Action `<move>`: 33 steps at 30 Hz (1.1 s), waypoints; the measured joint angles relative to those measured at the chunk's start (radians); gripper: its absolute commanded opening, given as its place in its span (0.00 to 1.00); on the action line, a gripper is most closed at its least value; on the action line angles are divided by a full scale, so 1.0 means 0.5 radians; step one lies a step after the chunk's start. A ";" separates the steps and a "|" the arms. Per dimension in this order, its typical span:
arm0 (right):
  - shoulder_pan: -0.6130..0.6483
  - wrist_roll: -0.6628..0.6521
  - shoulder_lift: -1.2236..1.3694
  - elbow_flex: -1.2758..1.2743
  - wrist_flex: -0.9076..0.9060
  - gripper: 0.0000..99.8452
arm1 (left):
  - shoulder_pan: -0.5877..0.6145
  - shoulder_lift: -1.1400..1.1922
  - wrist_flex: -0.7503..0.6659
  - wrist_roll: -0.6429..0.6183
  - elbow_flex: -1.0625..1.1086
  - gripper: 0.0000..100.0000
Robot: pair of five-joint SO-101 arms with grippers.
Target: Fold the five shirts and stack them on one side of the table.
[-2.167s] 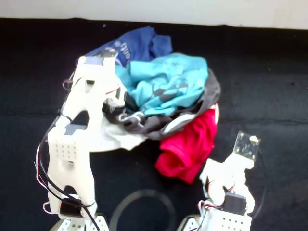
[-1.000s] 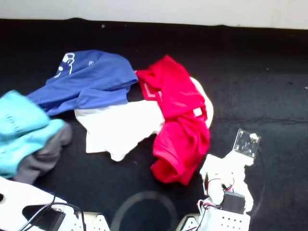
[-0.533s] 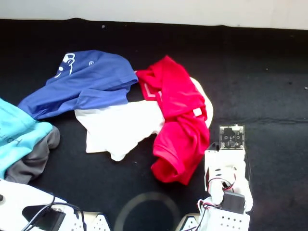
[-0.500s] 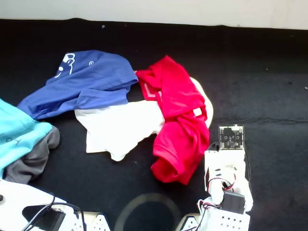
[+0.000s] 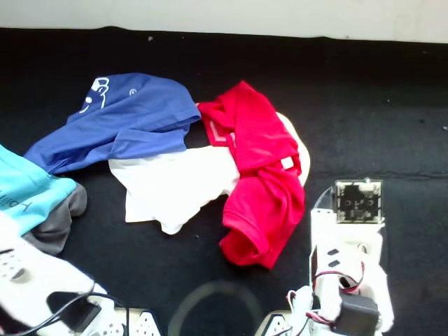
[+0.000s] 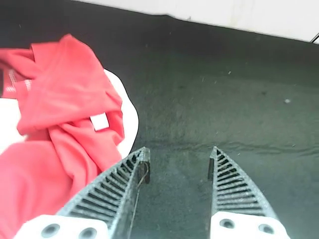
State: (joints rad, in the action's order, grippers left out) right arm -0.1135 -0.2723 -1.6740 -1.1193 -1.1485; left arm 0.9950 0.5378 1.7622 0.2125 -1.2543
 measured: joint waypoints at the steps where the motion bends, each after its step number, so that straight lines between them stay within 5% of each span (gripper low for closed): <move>1: 0.000 0.000 0.110 0.120 -0.034 0.20 | -0.107 -0.068 0.000 0.000 0.126 0.27; 8: 0.000 0.000 0.951 1.148 -0.516 0.30 | -0.924 -0.242 -0.015 0.000 0.850 0.27; 14: 0.000 0.000 1.323 1.820 -0.942 0.31 | -1.402 -0.018 -0.227 0.000 0.976 0.27; 20: 0.000 0.000 1.341 1.912 -1.083 0.31 | -1.623 0.399 -0.405 0.000 0.979 0.27; 29: 0.003 0.000 1.249 1.915 -1.169 0.31 | -1.642 0.740 -0.605 0.000 0.967 0.27; 33: 0.003 0.000 1.249 1.915 -1.169 0.31 | -1.645 0.783 -0.436 0.000 0.951 0.10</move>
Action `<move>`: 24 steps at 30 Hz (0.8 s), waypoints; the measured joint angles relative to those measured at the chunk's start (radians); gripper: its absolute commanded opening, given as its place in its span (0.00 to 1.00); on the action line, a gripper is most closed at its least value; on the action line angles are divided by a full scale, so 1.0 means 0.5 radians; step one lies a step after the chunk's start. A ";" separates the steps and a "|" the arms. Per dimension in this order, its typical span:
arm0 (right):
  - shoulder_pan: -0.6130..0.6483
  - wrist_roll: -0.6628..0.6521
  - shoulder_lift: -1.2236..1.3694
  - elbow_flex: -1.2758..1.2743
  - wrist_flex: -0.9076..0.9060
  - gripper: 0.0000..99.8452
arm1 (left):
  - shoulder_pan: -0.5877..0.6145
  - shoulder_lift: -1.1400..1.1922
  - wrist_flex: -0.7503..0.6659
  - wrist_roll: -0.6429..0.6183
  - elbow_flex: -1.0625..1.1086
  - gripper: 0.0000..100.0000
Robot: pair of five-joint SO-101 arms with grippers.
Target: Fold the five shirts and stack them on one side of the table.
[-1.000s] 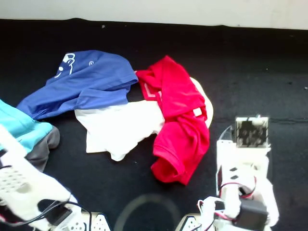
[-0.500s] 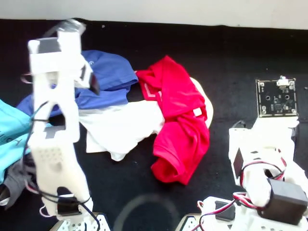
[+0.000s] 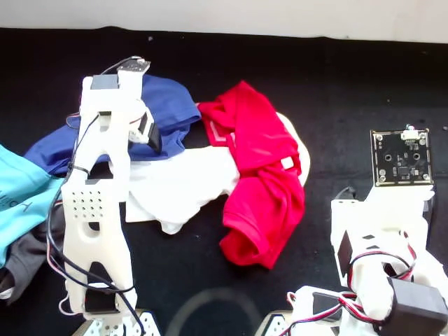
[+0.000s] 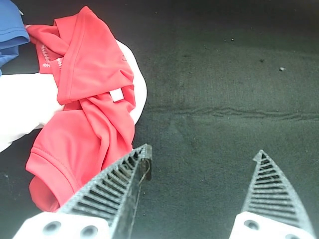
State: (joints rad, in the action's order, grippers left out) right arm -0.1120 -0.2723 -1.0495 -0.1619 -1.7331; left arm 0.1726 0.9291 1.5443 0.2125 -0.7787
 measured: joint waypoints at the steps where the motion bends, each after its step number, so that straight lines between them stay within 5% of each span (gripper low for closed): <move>1: 0.000 0.000 0.000 0.000 0.000 0.31 | -0.003 0.003 0.061 0.000 0.000 0.02; 10: 0.000 0.000 0.000 0.000 0.000 0.31 | 0.141 -0.046 0.344 0.003 -0.031 0.01; 17: -0.003 0.000 0.000 0.000 0.000 0.31 | 0.776 -0.454 0.402 0.003 -0.172 0.01; 24: -0.003 0.000 0.000 0.000 0.000 0.31 | 1.464 -1.040 0.402 0.328 -0.417 0.01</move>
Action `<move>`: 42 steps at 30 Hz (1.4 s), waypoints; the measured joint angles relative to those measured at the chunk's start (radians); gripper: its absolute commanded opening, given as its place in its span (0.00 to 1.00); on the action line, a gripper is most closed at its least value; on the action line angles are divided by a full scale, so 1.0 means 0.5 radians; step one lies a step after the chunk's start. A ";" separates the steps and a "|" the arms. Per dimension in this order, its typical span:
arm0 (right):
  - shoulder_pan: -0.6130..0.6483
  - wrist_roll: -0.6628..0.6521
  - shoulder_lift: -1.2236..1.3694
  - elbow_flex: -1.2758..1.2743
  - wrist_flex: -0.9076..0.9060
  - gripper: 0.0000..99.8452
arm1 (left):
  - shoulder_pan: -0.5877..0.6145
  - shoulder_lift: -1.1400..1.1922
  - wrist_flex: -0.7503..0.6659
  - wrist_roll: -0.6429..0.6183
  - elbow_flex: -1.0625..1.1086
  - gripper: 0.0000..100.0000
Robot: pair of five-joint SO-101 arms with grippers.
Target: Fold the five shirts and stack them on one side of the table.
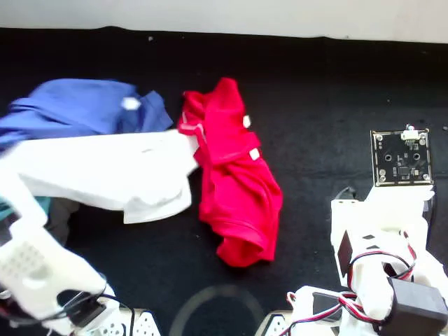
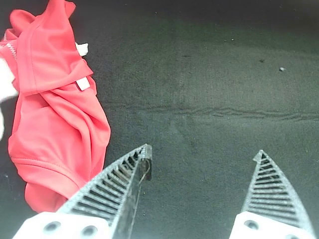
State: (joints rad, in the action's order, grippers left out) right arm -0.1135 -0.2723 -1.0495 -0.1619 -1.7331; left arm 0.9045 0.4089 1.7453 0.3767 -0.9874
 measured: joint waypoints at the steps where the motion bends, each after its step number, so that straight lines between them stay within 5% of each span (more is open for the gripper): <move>1: 0.000 0.000 0.000 0.000 0.000 0.31 | 0.086 -0.049 -0.031 0.040 -0.040 0.01; 10: 0.000 0.000 0.000 0.000 0.000 0.31 | 0.715 -0.120 -0.525 0.196 -0.313 0.01; 19: 0.000 0.000 0.000 0.000 0.000 0.31 | 1.028 -0.123 -0.878 0.196 -0.506 0.01; 24: 0.000 0.000 0.000 0.000 0.000 0.31 | 1.019 -0.126 -0.856 0.199 -0.473 0.02; 32: 0.000 0.000 0.000 0.000 0.000 0.31 | 0.924 -0.144 -0.767 0.338 0.215 0.28; 42: 0.000 0.000 0.000 0.000 0.000 0.31 | 0.669 -0.255 -0.736 0.344 0.374 0.29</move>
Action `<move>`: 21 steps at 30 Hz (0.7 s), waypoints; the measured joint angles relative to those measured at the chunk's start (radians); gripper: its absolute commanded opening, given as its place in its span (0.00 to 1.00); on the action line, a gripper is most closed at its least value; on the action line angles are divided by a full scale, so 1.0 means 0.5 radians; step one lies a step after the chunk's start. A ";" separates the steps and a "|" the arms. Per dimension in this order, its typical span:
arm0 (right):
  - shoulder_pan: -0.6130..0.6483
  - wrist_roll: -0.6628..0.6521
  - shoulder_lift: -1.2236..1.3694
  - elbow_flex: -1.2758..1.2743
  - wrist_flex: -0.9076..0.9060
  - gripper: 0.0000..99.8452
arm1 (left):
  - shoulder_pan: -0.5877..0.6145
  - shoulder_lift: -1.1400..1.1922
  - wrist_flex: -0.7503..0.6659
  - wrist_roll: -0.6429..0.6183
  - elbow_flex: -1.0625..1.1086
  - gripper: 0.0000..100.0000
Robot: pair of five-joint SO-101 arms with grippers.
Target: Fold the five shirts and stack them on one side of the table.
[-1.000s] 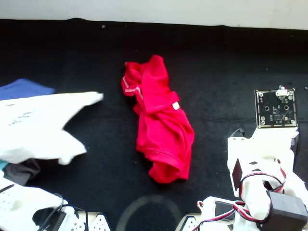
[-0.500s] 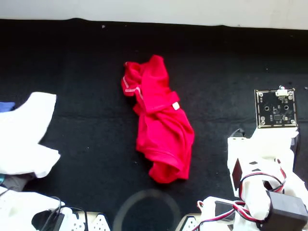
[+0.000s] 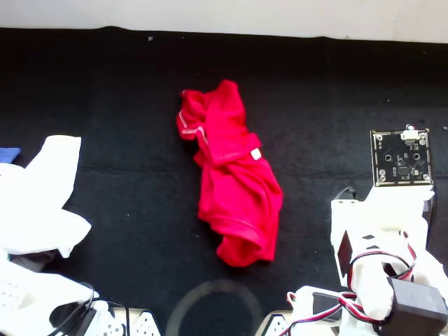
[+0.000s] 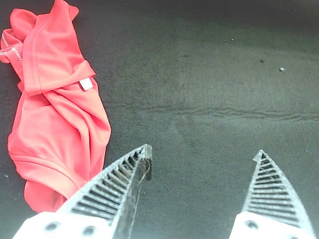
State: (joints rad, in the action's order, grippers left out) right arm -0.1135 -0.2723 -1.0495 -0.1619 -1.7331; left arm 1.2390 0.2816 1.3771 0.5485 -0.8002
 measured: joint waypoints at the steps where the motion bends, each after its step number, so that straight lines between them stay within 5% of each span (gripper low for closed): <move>1: 0.000 0.000 0.000 0.000 0.000 0.31 | -0.061 -0.037 0.040 -0.012 -0.012 0.29; 10: 0.000 0.000 -0.009 -0.270 0.000 0.31 | -0.982 -0.288 0.700 -0.239 -0.018 0.29; 21: 0.000 0.000 -0.009 -0.353 0.000 0.31 | -2.317 -0.074 0.761 -0.776 0.212 0.29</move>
State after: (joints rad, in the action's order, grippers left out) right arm -0.1135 -0.2723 -1.0541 -0.3383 -1.7331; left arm 0.0806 0.2447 1.7576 0.1603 -0.6943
